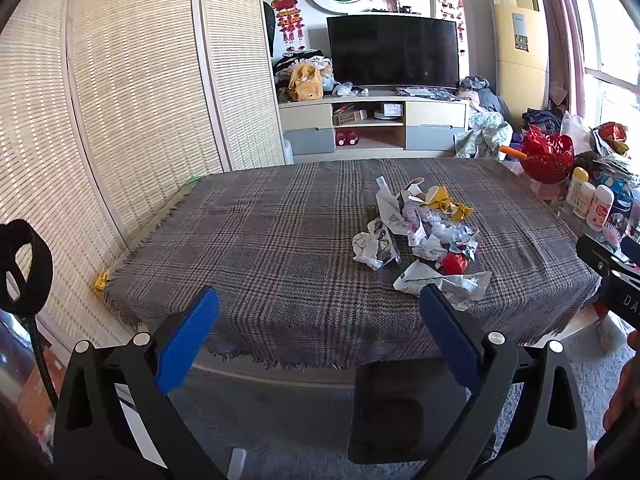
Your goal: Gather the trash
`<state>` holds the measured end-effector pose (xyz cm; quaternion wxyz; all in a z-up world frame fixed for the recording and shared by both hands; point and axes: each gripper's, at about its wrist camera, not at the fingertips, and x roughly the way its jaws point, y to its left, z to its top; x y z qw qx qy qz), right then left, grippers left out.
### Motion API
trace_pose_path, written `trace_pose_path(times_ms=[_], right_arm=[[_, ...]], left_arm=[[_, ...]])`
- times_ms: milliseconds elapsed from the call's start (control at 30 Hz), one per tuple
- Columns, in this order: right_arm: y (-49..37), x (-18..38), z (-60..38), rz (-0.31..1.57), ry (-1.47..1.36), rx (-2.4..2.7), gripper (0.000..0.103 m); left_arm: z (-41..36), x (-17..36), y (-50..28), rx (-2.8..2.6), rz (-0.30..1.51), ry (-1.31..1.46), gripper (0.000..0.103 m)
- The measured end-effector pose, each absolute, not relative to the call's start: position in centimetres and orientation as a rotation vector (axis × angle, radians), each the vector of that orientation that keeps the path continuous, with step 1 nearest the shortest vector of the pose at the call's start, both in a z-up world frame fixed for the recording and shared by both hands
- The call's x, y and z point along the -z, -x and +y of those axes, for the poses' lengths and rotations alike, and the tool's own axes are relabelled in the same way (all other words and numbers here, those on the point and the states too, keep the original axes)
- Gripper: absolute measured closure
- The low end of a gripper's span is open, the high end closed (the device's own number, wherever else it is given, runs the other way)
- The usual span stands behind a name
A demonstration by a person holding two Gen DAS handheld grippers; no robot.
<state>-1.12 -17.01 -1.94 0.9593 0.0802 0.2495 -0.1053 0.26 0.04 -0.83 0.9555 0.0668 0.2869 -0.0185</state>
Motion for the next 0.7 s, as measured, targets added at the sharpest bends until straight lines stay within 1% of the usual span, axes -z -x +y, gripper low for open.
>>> trace_pose_path(times_ms=[433,700], right_arm=[[0.8,2.1,-16.9,0.516,-0.165,0.210,0.003],[0.7,2.2,-16.9,0.521,-0.166,0.202,0.003]], left_arm=[[0.4,1.0,-0.7,0.028,0.589,-0.132,0.008],[0.3,2.0,-0.8,0.035,0.610,-0.155,0.008]])
